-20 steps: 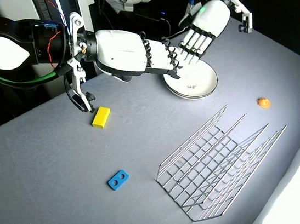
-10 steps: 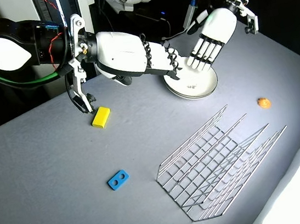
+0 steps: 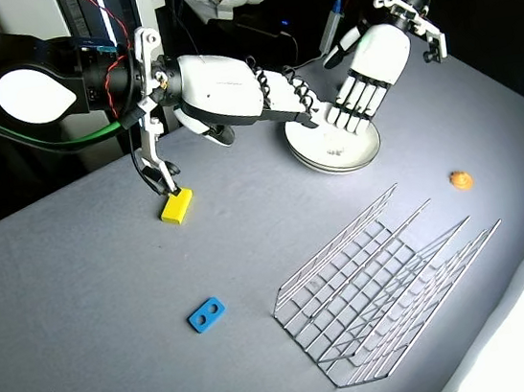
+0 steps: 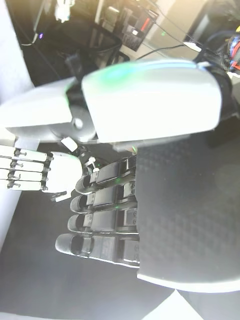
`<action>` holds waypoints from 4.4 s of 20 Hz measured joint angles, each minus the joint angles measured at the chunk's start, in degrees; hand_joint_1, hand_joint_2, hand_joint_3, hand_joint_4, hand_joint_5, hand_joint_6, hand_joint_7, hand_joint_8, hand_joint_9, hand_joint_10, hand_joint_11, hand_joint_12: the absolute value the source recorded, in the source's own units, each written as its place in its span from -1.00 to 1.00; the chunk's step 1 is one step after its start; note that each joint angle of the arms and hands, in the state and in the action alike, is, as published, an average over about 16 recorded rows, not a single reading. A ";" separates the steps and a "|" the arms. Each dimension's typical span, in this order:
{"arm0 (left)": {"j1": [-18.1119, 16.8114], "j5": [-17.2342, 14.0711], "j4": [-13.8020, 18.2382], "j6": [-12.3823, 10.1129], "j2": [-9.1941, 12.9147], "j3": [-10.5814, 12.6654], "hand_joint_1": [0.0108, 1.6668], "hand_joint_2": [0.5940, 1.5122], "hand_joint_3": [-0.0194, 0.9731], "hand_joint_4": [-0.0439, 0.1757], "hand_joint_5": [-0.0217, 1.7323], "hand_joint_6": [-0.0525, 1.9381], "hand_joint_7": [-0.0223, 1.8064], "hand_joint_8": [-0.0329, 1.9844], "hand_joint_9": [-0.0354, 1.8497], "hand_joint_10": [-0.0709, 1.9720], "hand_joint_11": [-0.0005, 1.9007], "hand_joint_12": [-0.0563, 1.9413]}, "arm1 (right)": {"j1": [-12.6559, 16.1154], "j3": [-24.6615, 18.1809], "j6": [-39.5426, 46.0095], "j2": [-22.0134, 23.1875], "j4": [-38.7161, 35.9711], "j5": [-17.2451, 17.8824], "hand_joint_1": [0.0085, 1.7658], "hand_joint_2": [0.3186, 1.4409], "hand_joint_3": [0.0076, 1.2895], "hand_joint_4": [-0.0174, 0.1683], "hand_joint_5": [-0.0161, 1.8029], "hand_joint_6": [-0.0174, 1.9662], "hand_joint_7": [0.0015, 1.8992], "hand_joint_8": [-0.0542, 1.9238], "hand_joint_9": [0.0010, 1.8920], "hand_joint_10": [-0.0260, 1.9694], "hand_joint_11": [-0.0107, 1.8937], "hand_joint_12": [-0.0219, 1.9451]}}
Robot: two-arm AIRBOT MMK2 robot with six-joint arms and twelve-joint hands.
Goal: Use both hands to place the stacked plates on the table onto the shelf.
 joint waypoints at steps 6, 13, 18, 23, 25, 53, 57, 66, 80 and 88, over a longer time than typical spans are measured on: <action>1.01 2.98 -4.43 -0.02 -0.56 -3.50 -0.99 0.05 -0.91 -0.57 -0.98 -0.97 -0.99 -0.98 -0.95 -0.92 -0.98 -0.96 | -0.05 0.70 -5.11 -2.33 1.34 0.53 0.39 0.21 -0.99 -0.84 -0.95 -0.96 -0.98 -0.93 -0.98 -0.97 -0.97 -0.50; 0.75 6.29 -8.96 -0.02 -1.35 -7.27 -0.99 0.05 -0.91 -0.58 -0.98 -0.96 -0.99 -0.99 -0.94 -0.92 -0.98 -0.96 | 0.12 2.77 -12.83 -5.93 2.90 1.00 0.38 0.21 -0.99 -0.84 -0.93 -0.96 -0.97 -0.93 -0.97 -0.97 -0.97 -0.46; 0.29 7.82 -10.70 -0.03 -1.68 -8.63 -0.99 0.05 -0.91 -0.58 -0.98 -0.97 -0.99 -0.99 -0.94 -0.92 -0.98 -0.96 | 0.22 5.48 -17.58 -8.91 3.33 0.50 0.39 0.20 -0.99 -0.84 -0.92 -0.96 -0.97 -0.93 -0.96 -0.97 -0.97 -0.38; 0.01 8.58 -11.39 -0.05 -1.81 -9.14 -0.99 0.06 -0.90 -0.60 -0.98 -0.97 -0.99 -0.99 -0.94 -0.92 -0.98 -0.96 | -0.05 8.88 -21.83 -12.50 4.26 -0.32 0.41 0.19 -0.99 -0.84 -0.90 -0.96 -0.95 -0.93 -0.95 -0.97 -0.97 -0.30; -0.06 8.73 -11.56 -0.05 -1.82 -9.24 -0.99 0.06 -0.90 -0.60 -0.98 -0.97 -0.99 -0.99 -0.94 -0.92 -0.98 -0.95 | -0.19 10.23 -23.52 -14.02 4.93 -0.64 0.42 0.19 -0.99 -0.84 -0.89 -0.96 -0.94 -0.93 -0.94 -0.97 -0.97 -0.28; -4.66 8.00 -16.93 0.06 0.53 -6.64 -0.99 0.08 -0.91 -0.59 -0.97 -0.94 -0.97 -0.98 -0.94 -0.92 -0.98 -0.95 | -0.81 17.36 -33.65 -25.30 10.29 2.07 0.24 0.20 -0.99 -0.77 -0.17 -0.15 -0.10 0.00 -0.04 -0.41 -0.40 0.41; -6.92 8.24 -19.44 0.09 2.43 -5.23 -0.99 0.08 -0.92 -0.56 -0.96 -0.93 -0.96 -0.97 -0.94 -0.92 -0.98 -0.96 | -0.50 15.62 -33.50 -24.29 11.17 2.13 0.25 0.20 -0.99 -0.69 -0.16 -0.02 -0.08 0.15 -0.06 -0.31 -0.41 0.41; -10.09 10.59 -23.24 0.11 6.34 -2.20 -0.99 0.08 -0.93 -0.54 -0.95 -0.93 -0.96 -0.97 -0.94 -0.92 -0.98 -0.96 | 1.37 10.19 -33.42 -19.79 12.91 2.35 0.28 0.26 -0.99 -0.56 -0.11 0.13 -0.04 0.20 -0.04 -0.35 -0.39 0.38; -12.35 15.01 -25.64 0.11 7.76 -0.98 -0.99 0.08 -0.93 -0.53 -0.96 -0.93 -0.95 -0.97 -0.94 -0.92 -0.98 -0.96 | 7.72 3.86 -22.98 -10.55 13.92 4.08 0.31 0.31 -0.99 -0.59 -0.08 0.20 -0.04 0.22 -0.04 -0.34 -0.40 0.35; -11.97 15.11 -25.36 0.11 7.82 -1.28 -0.99 0.08 -0.93 -0.53 -0.96 -0.93 -0.95 -0.97 -0.94 -0.92 -0.98 -0.96 | 13.27 6.71 1.76 -6.48 13.72 3.07 0.31 0.31 -0.99 -0.63 -0.08 0.19 -0.03 0.22 -0.04 -0.34 -0.37 0.35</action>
